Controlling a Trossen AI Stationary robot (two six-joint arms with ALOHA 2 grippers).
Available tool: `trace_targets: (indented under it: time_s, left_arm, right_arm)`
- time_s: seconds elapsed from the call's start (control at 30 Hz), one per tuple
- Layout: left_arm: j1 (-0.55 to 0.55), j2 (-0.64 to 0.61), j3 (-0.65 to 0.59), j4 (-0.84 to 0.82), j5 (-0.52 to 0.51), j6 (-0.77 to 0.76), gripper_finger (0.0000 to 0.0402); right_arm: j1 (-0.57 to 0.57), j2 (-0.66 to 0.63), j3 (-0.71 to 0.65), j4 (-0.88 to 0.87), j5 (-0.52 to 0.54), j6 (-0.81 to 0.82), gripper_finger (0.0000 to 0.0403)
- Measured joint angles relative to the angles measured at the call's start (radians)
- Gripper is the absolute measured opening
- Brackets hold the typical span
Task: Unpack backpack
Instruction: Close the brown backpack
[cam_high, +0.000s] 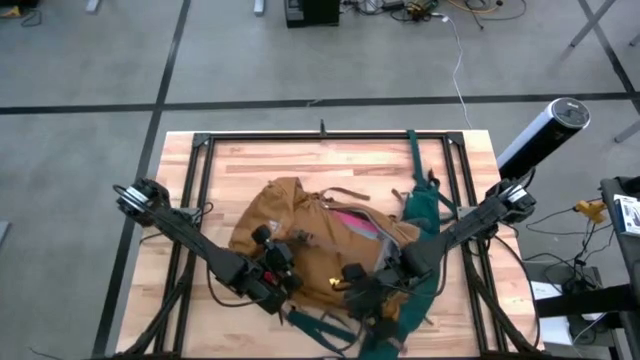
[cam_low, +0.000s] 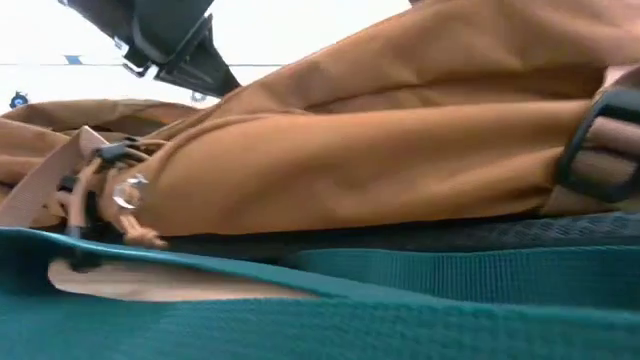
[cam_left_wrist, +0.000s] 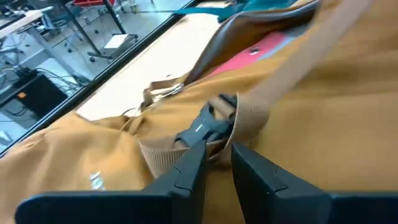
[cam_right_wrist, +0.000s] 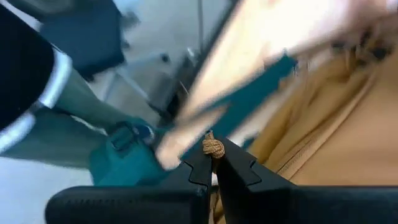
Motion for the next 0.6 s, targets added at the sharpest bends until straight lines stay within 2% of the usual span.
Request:
trace_targets:
  time_s: [0.3,0.43,0.6]
  left_arm:
    - [0.01,0.038,-0.118,-0.003,0.012,-0.233,0.0064]
    - [0.011,0.038,-0.195,0.155,-0.029,-0.255,0.0064]
    - [0.021,0.038,-0.268,0.389,-0.058,-0.166,0.0064]
  right_arm:
    - [-0.032,-0.024,0.008,0.143,-0.13,-0.068,0.0]
    - [-0.05,-0.005,0.005,0.22,-0.148,-0.116,0.0]
    - [-0.098,0.052,0.004,0.387,-0.225,-0.181,0.0]
